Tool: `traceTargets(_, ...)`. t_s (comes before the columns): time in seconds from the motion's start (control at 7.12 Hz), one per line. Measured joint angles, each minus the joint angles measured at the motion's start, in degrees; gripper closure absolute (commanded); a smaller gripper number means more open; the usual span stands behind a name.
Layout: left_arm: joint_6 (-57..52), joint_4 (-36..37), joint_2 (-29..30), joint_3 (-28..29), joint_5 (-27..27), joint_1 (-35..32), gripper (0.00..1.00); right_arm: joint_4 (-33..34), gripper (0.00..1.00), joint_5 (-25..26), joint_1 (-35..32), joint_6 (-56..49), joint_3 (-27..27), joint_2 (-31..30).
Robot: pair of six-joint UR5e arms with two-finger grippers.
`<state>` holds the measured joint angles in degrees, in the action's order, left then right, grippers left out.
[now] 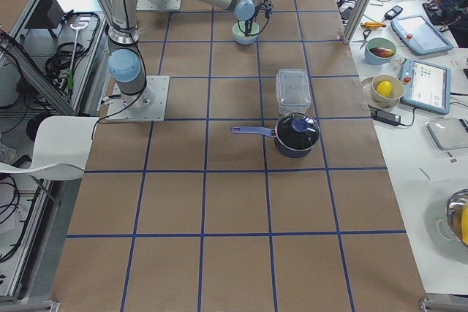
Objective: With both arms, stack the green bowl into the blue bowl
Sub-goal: 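Open the right gripper and raise it away from the stacked bowls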
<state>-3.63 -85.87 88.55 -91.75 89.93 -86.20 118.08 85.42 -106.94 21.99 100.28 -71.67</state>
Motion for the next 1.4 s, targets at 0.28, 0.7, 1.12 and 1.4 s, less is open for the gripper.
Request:
traceTargets(0.28, 1.02, -0.05, -0.21, 0.17, 0.42, -1.24, 0.00, -7.75, 0.00, 2.38, 2.63, -1.43, -5.44, -4.10)
traceTargets(0.7, 1.16, -0.60, -1.17, -0.09, 0.48, -1.49, 0.00, -23.65, 0.00, 3.34, 5.44, -9.99, -16.01, -9.94)
traceTargets(1.12, 1.19, -0.81, -1.60, -0.41, 0.41, -1.59, 0.00, -32.28, 0.00, 3.65, 12.42, -23.09, -17.52, -16.44)
traceTargets(1.4, 1.24, -0.87, -1.63, 0.03, 0.23, -1.60, 0.00, -32.74, 0.00, 3.63, 13.87, -24.34, -17.52, -17.10)
